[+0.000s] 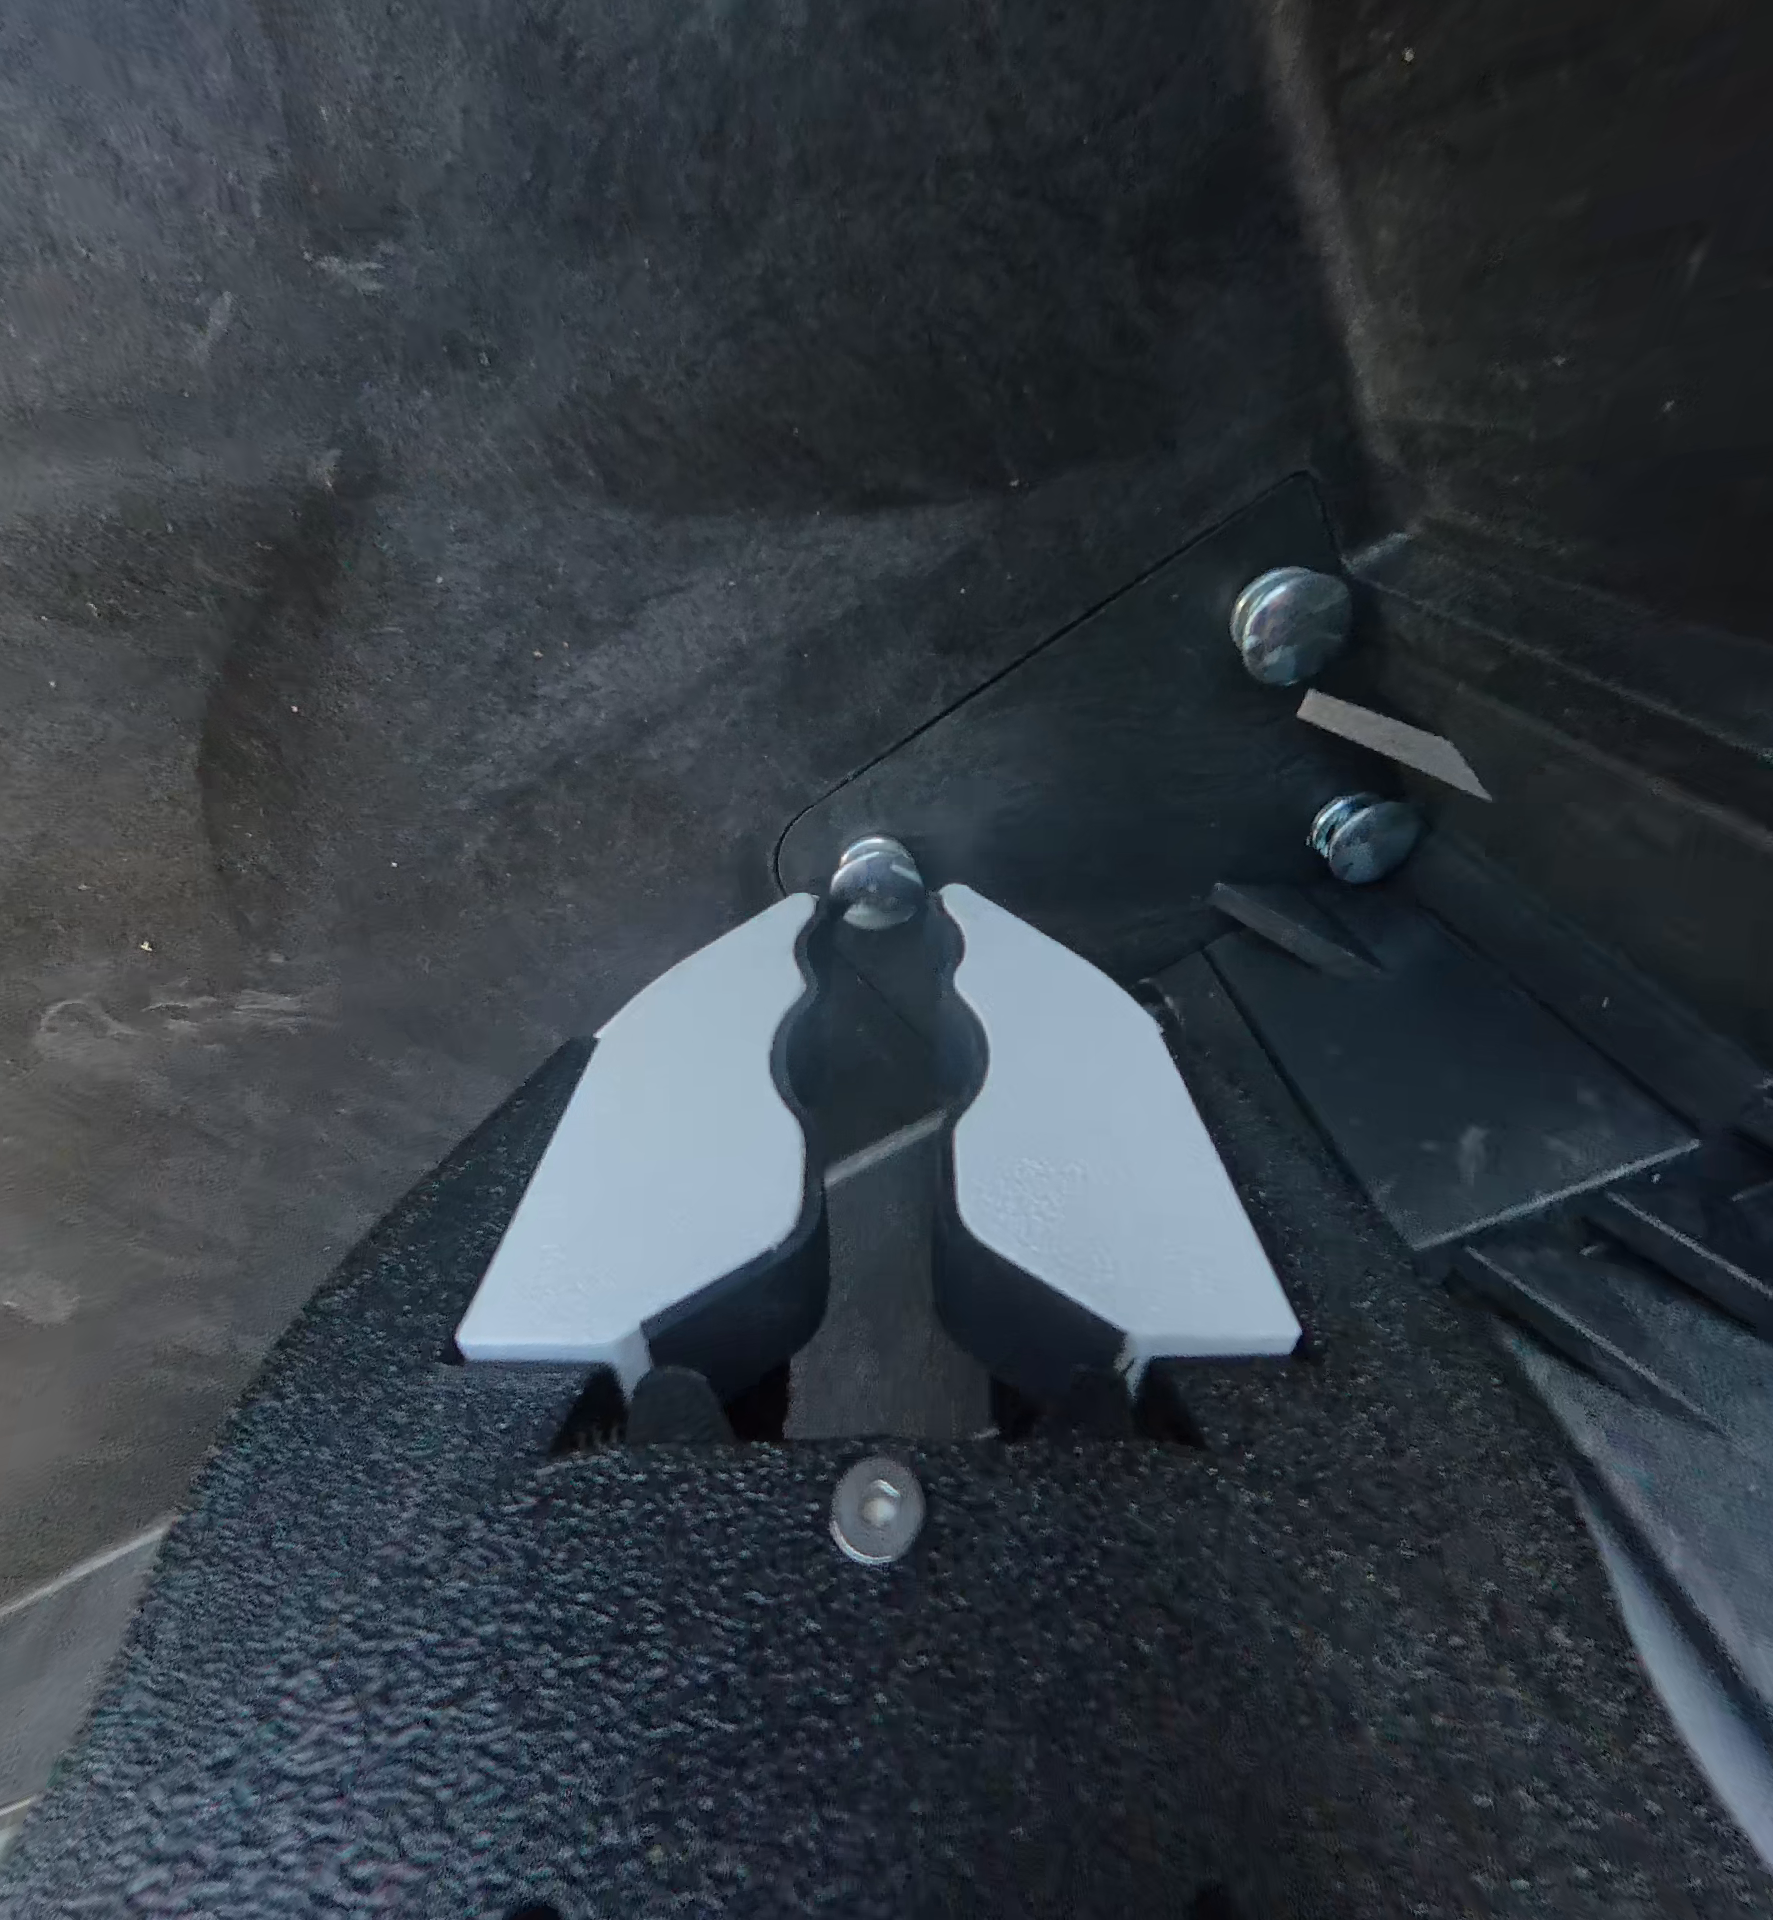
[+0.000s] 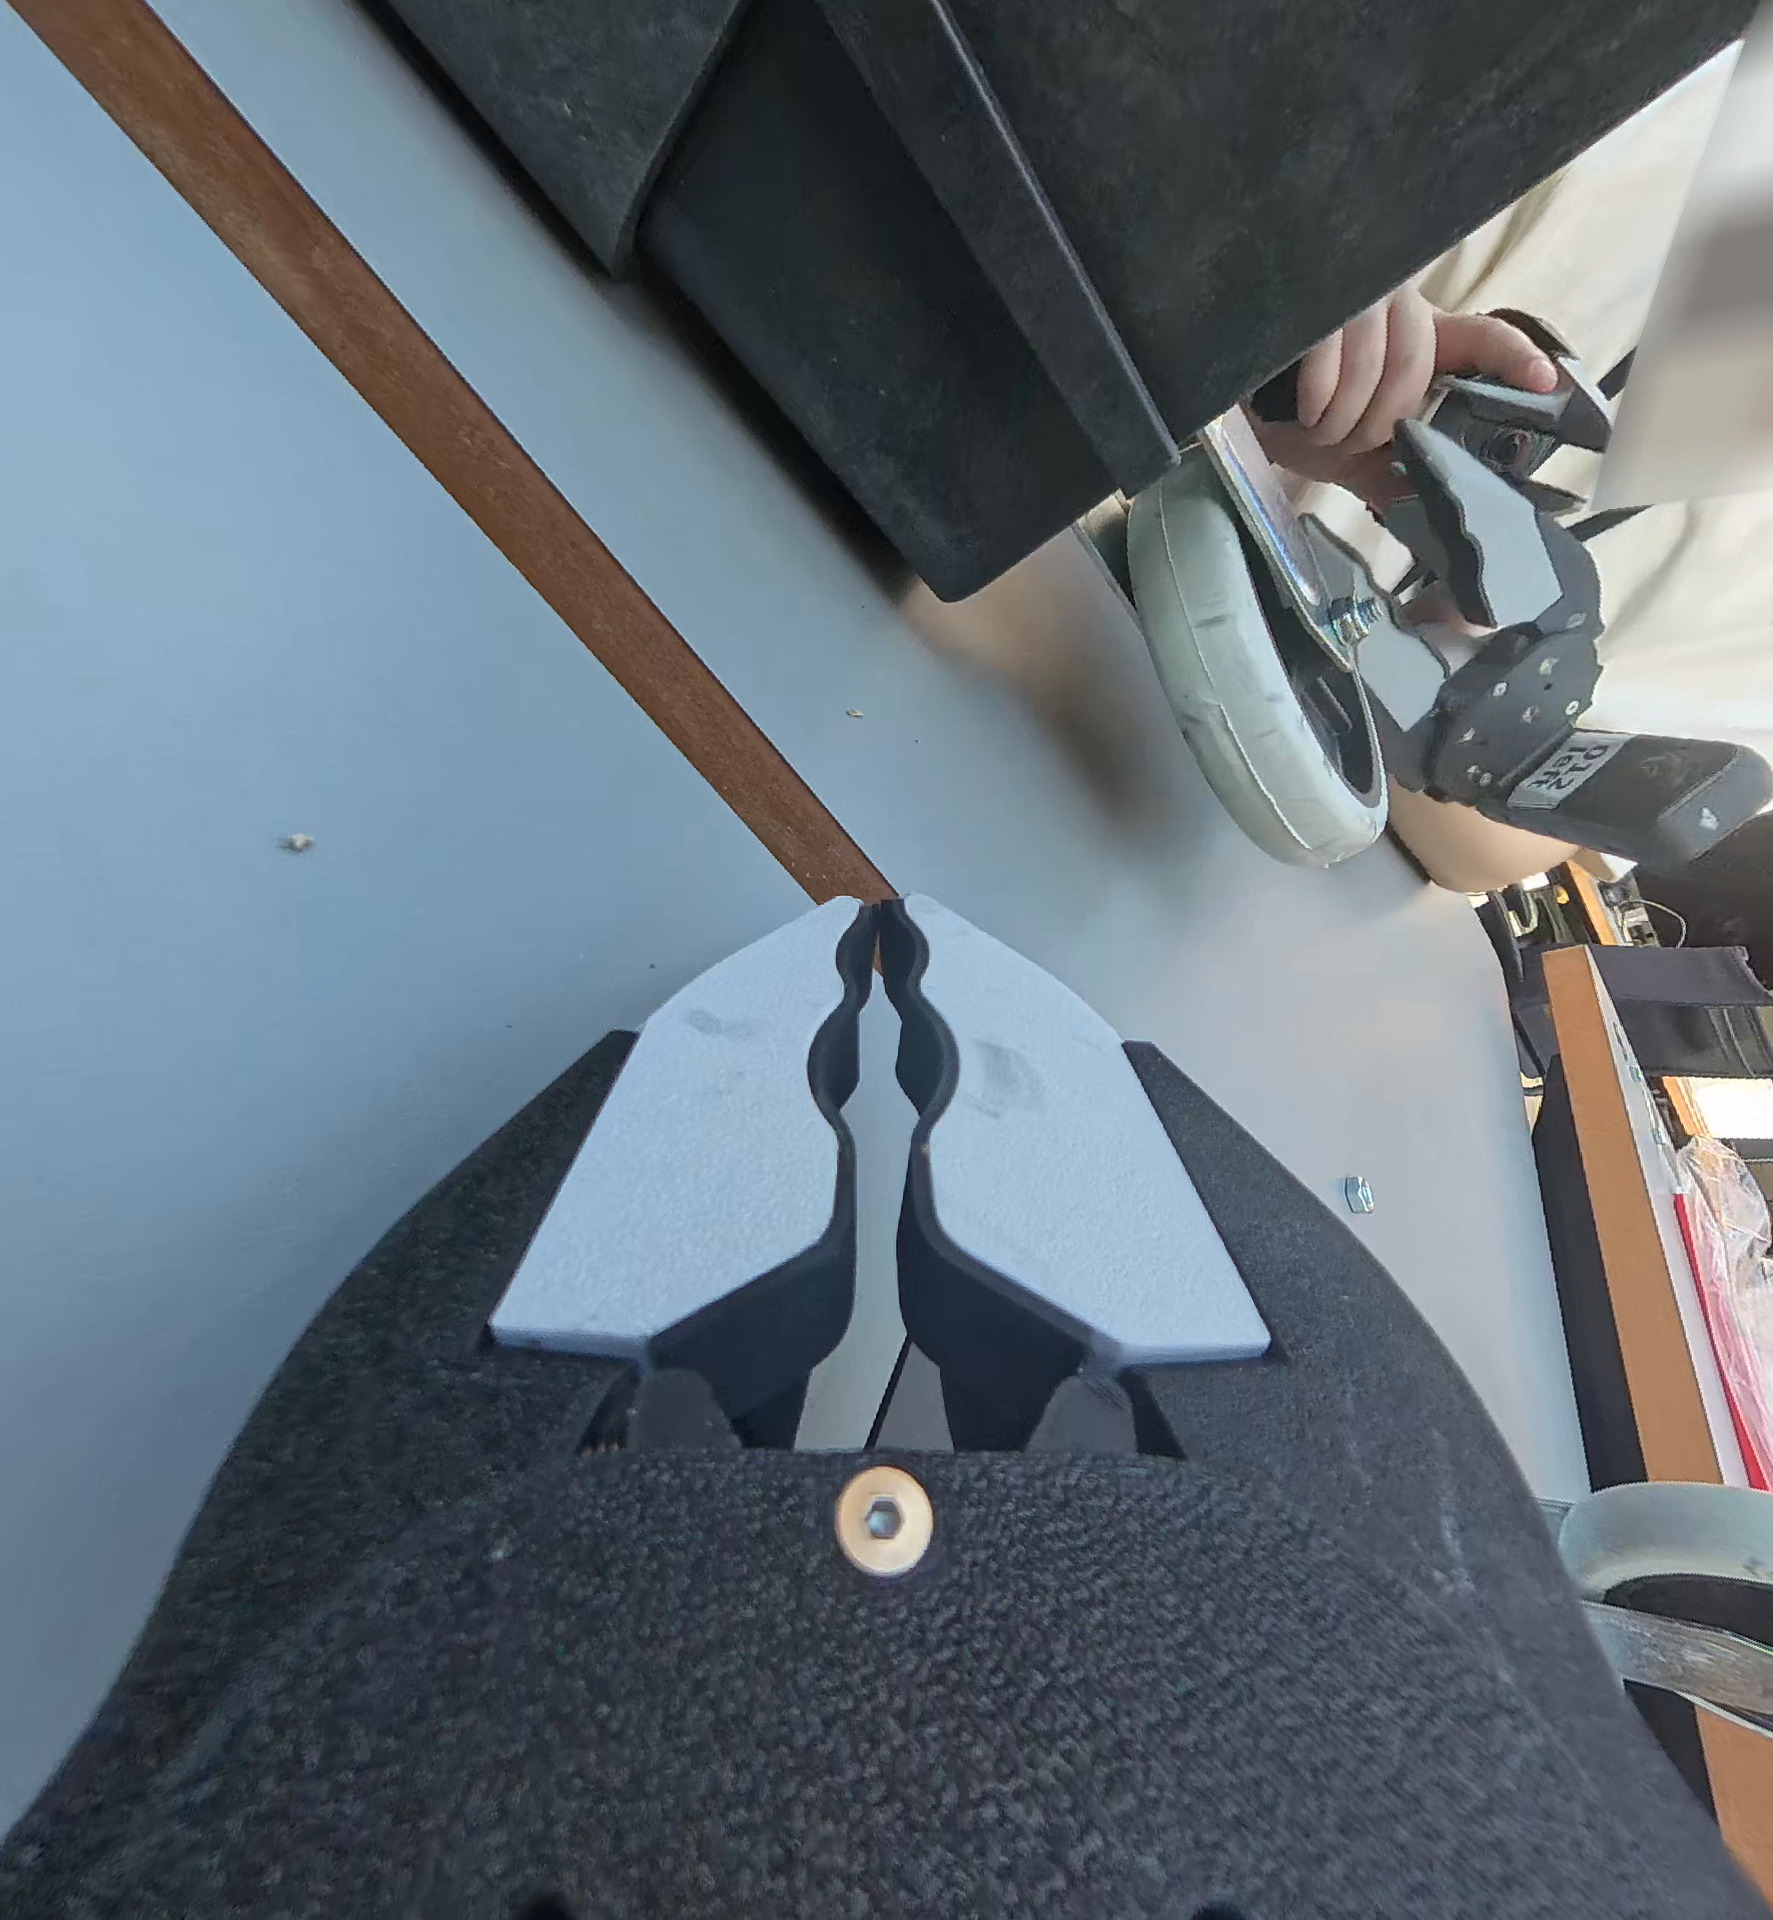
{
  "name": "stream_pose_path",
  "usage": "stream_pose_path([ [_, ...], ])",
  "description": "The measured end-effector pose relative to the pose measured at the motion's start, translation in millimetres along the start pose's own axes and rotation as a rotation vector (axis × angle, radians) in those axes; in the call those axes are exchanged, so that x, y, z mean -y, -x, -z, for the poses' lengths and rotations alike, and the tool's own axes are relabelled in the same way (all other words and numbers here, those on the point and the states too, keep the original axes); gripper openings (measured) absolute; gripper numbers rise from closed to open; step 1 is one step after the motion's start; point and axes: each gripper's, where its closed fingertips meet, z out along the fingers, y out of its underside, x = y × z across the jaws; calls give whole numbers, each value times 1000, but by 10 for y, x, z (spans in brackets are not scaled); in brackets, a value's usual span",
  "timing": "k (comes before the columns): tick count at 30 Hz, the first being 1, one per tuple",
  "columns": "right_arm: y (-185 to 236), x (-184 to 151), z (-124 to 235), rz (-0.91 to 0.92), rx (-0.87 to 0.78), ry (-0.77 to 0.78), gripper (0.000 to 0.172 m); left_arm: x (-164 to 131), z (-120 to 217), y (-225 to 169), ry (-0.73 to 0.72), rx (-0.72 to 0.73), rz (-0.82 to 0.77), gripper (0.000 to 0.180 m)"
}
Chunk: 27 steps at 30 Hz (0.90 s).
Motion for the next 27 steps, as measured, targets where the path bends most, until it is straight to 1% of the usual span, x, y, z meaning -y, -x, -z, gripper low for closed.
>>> stream_pose_path([
  [1,1,1,0,2,0,0,0,-20,39,18,18,4,-34,17],
  [3,6,2,-1,6,1,0,0,-54,134,55,36,9,-26,18],
  [6,11,6,-2,15,-1,-1,0,-174,235,-32,94,-52,14,21],
  [8,13,9,-3,23,-5,-3,0,-280,267,-149,142,-121,34,19],
  [10,15,12,-3,31,-9,-4,0,-277,255,-199,162,-162,56,18],
  [12,14,12,-6,32,-12,-3,0,-266,194,-231,196,-200,145,17],
  [14,9,8,-9,30,-15,1,0,-276,126,-256,240,-220,188,20],
  [17,1,2,-15,28,-23,8,0,-323,50,-265,288,-213,217,21],
  [23,-8,-4,-20,27,-31,13,0,-341,34,-241,310,-185,250,14],
  [27,-8,-3,-19,31,-33,12,0,-347,29,-258,335,-184,284,15],
])
